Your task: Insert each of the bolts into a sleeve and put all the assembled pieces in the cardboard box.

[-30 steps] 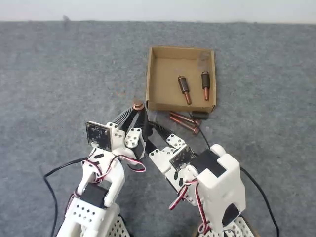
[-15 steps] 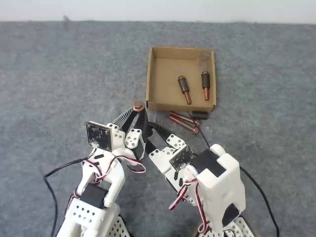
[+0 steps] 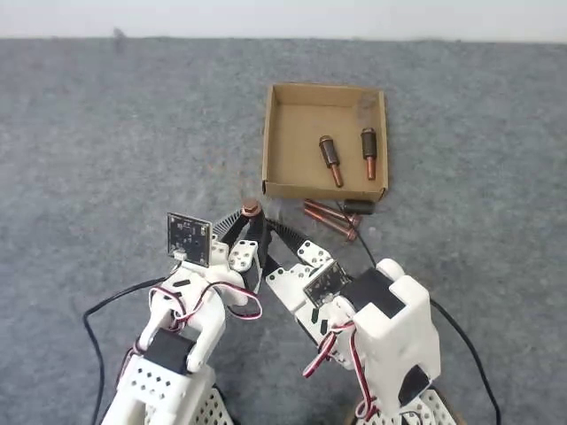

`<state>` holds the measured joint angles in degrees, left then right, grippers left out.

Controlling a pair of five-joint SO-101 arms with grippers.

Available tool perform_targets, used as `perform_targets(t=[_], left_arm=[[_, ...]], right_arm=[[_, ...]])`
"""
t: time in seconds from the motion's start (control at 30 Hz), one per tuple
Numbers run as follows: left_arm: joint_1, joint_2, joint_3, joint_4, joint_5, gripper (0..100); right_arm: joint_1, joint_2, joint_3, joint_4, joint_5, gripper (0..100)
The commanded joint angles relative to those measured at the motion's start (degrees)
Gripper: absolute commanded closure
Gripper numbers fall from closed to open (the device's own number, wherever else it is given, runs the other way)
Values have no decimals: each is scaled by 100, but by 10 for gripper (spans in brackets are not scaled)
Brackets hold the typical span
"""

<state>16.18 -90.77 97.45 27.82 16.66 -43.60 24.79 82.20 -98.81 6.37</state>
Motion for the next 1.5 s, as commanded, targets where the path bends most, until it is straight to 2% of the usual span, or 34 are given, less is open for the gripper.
perform_targets(t=[0.0, 0.17, 0.4, 1.37, 1.47], left_arm=[[-18, -44, -48, 62, -88, 988], [-26, -53, -48, 35, -70, 982], [-53, -53, -48, 141, -62, 847], [-325, -62, -251, 220, -53, 842], [-360, -62, -646, 387, 299, 844]], right_arm=[[110, -127, -79, -171, 141, 992], [110, -127, -79, -171, 141, 992], [110, -127, -79, -163, 141, 992], [119, -127, -88, -154, 141, 992], [119, -127, -88, -154, 141, 992]])
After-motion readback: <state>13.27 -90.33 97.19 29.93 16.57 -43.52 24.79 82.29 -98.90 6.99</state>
